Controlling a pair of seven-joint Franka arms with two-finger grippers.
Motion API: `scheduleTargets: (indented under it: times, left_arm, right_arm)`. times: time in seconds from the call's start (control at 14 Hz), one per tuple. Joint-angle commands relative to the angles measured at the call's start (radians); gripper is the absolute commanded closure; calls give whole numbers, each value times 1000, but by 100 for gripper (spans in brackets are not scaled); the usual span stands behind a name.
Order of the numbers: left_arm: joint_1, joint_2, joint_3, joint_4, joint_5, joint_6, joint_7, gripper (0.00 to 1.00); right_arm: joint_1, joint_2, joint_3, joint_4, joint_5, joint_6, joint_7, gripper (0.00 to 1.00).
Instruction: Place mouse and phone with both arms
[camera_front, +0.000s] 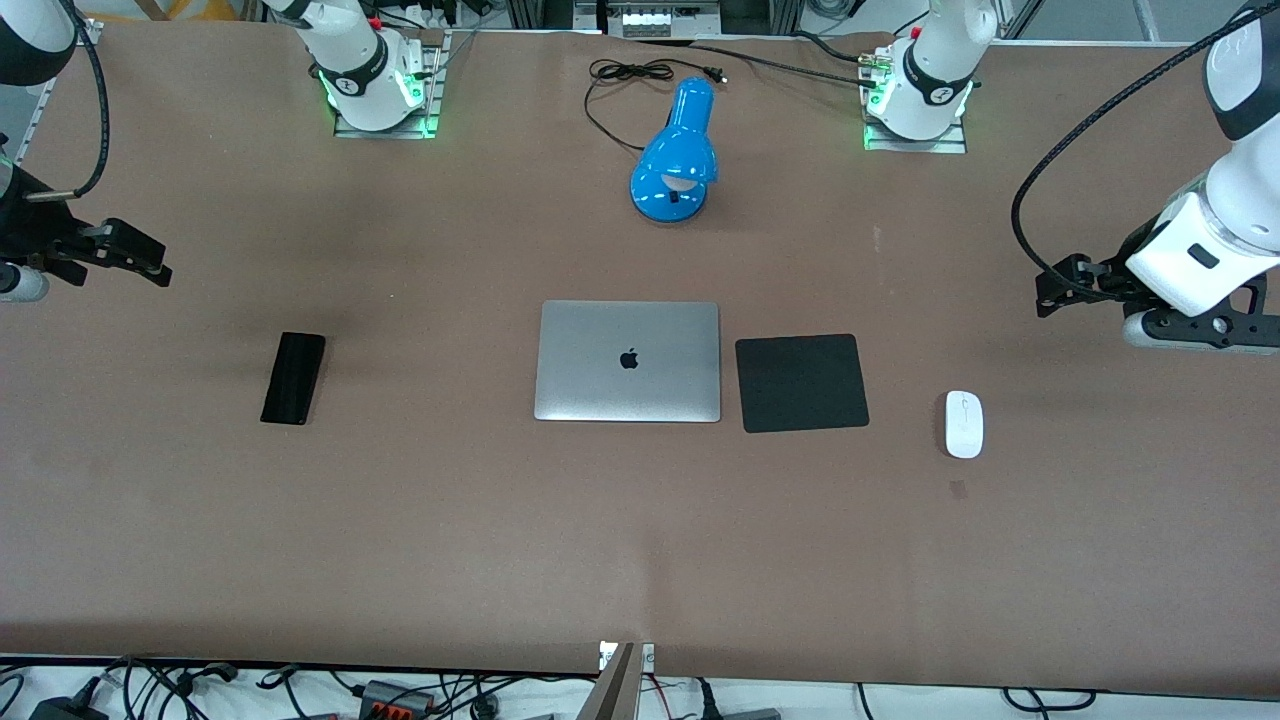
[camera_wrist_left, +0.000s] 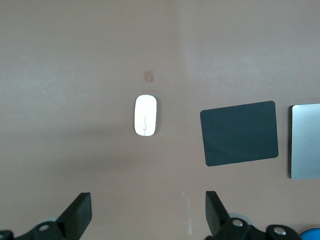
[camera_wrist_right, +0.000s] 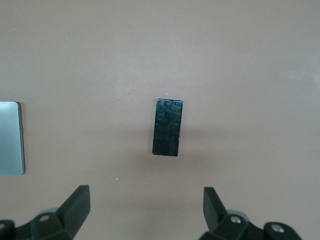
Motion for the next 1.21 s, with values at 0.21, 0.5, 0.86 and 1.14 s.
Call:
scheduleTargets:
  times: [0.21,0.5,0.86,1.14]
  left_arm:
    - [14,-25,-8,-19,-20,-6,1,0]
    - [14,-17,-7,-19,-14,-1,-1,0]
    - [12,87,1,43,-15,4,13,0]
    - [46,234,4,70,1,121,16,0]
  right_arm:
    - [-10,-10,13,-1,3,-18,0,0]
    - [-8,11,16,0,2,-6,-1,0]
    - [-5,100,16,-12,-9,48,9,0]
    - [-16,243,15,-20,-14,75,19,0]
